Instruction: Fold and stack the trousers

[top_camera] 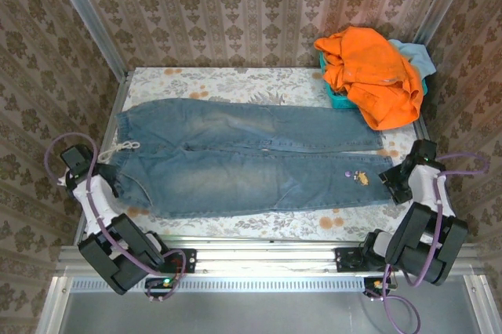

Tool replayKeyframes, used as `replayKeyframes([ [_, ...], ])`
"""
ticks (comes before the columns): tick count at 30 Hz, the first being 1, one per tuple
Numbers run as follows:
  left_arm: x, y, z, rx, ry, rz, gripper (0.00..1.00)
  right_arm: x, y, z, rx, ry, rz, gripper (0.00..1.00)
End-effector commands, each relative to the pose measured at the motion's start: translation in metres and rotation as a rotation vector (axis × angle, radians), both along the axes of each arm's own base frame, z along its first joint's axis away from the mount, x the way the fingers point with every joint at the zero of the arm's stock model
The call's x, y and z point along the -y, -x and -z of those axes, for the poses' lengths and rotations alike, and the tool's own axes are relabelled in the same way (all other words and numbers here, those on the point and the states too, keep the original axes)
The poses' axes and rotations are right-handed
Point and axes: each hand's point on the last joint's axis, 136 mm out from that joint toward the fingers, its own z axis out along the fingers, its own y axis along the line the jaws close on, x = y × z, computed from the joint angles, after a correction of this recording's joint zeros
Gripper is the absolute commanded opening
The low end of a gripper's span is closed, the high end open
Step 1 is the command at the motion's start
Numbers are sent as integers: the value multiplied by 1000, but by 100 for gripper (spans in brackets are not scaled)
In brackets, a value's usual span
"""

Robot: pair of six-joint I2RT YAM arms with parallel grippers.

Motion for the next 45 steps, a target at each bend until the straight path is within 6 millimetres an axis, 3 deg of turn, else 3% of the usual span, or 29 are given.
replayKeyframes([
  [1, 5, -9, -8, 24, 5, 20, 0, 16, 11, 13, -27, 31, 100, 61],
  [8, 6, -8, -25, 13, -28, 37, 0, 13, 17, 26, -39, 1, 116, 59],
  [14, 8, -6, -33, 15, -47, 46, 0, 18, 4, 25, 5, 4, 123, 47],
  [15, 8, -7, -33, 16, -44, 48, 0, 17, 4, 25, 6, 1, 127, 44],
  [19, 8, -10, -36, 26, -44, 56, 0, 20, -6, 24, 55, 5, 124, 8],
  [21, 8, -12, -39, 33, -40, 60, 0, 18, -9, 23, 70, -6, 118, 1],
  [23, 8, -14, -45, 39, -46, 66, 0, 17, -10, 17, 88, 4, 108, 0],
  [27, 10, -15, -60, 64, -53, 72, 0, 10, -11, -12, 171, 25, 88, 0],
  [34, 18, -10, -113, 137, -78, 101, 0, -1, -26, -91, 406, 53, 55, 0],
  [40, 28, 11, -148, 215, -65, 93, 0, -19, -30, -161, 617, 59, 22, 0],
  [45, 43, 36, -173, 270, -68, 74, 0, -35, -30, -199, 700, 64, -33, 0],
])
